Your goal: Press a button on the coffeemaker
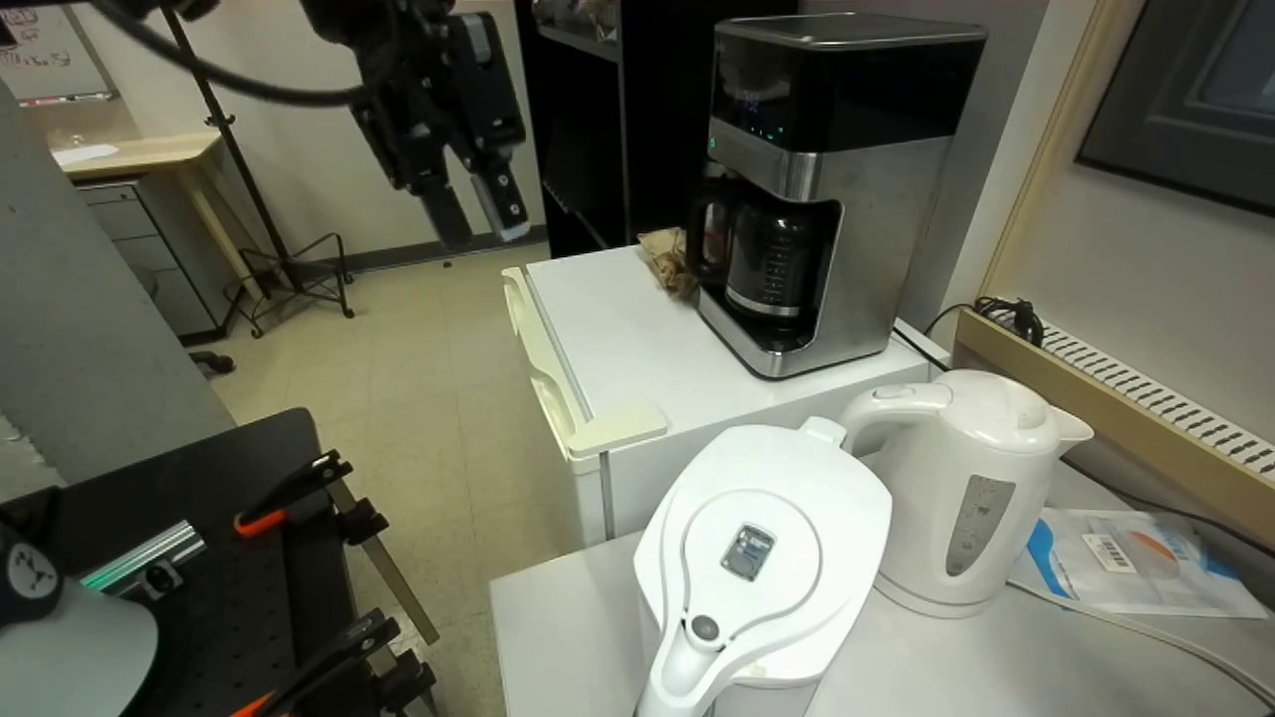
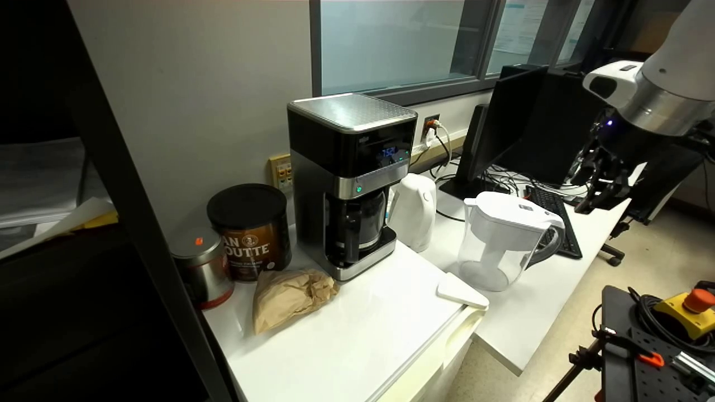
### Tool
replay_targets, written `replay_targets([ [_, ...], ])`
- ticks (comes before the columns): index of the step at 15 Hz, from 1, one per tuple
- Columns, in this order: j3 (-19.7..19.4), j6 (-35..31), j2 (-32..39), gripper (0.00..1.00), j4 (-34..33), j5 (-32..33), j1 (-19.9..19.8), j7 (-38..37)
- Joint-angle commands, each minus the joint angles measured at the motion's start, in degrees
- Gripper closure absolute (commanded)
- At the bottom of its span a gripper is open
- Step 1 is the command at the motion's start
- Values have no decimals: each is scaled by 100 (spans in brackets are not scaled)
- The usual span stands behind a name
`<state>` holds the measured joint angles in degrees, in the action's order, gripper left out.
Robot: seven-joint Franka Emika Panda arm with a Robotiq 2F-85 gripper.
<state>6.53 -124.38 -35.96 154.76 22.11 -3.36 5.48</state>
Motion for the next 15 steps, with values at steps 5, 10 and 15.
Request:
replay_targets([
  [5,614,-700,1218,94,-780,1824,-51,-1107],
  [10,550,-1048,1950,100,-1294,2807,36,-1928],
  [15,436,-1193,2627,100,-1880,3383,176,-2405],
])
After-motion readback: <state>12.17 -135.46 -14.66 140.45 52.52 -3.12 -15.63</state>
